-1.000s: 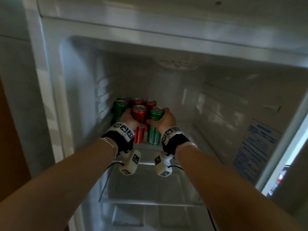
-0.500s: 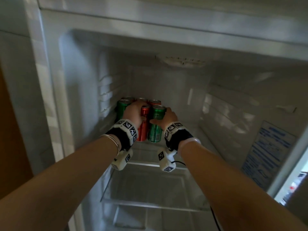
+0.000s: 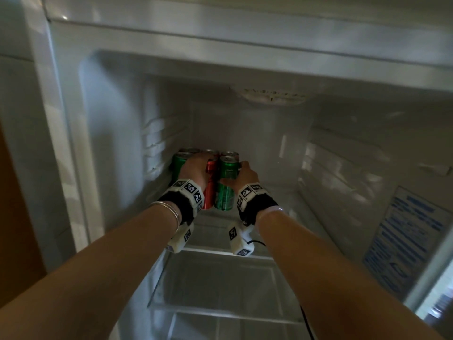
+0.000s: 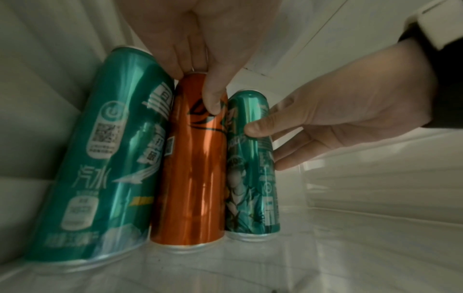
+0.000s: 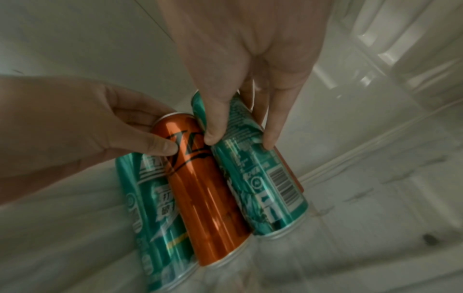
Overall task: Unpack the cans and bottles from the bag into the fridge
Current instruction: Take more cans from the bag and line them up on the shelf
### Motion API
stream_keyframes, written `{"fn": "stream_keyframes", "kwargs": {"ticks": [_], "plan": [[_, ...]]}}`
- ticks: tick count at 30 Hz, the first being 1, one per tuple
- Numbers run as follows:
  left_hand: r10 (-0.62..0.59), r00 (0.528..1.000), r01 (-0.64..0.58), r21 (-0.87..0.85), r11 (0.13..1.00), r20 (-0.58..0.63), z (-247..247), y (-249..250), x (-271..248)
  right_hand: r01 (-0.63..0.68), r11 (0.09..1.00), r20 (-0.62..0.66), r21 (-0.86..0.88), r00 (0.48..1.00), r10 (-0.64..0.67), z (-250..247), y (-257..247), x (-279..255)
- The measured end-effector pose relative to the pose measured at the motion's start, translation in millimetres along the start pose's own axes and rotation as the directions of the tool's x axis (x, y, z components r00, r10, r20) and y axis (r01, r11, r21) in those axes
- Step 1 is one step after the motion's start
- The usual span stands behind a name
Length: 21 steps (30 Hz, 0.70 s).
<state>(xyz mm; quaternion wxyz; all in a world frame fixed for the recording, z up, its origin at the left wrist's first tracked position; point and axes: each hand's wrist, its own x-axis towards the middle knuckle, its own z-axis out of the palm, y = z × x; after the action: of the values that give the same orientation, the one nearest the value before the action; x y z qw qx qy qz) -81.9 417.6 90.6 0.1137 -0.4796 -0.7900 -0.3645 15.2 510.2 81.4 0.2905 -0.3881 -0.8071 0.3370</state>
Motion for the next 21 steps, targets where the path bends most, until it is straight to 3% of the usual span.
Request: {"fn": "stream_keyframes", "kwargs": {"ticks": [11, 18, 21], "plan": [[0.022, 1.000, -0.022, 0.005, 1.000, 0.000, 2.8, -2.1, -3.2, -0.015, 0.999, 0.035, -0.034, 0.999, 0.017, 4.0, 4.7, -4.0], [0.019, 1.000, -0.019, -0.027, 0.999, -0.022, 0.3, 8.1, -26.8, 0.012, 0.977, 0.094, -0.211, 0.995, 0.008, -5.0, 4.8, -31.6], [0.006, 1.000, -0.007, 0.036, 0.999, 0.024, -0.1, 11.4, -42.5, 0.021, 0.957, 0.134, -0.289, 0.991, 0.018, -9.3, 7.2, -44.4]]}}
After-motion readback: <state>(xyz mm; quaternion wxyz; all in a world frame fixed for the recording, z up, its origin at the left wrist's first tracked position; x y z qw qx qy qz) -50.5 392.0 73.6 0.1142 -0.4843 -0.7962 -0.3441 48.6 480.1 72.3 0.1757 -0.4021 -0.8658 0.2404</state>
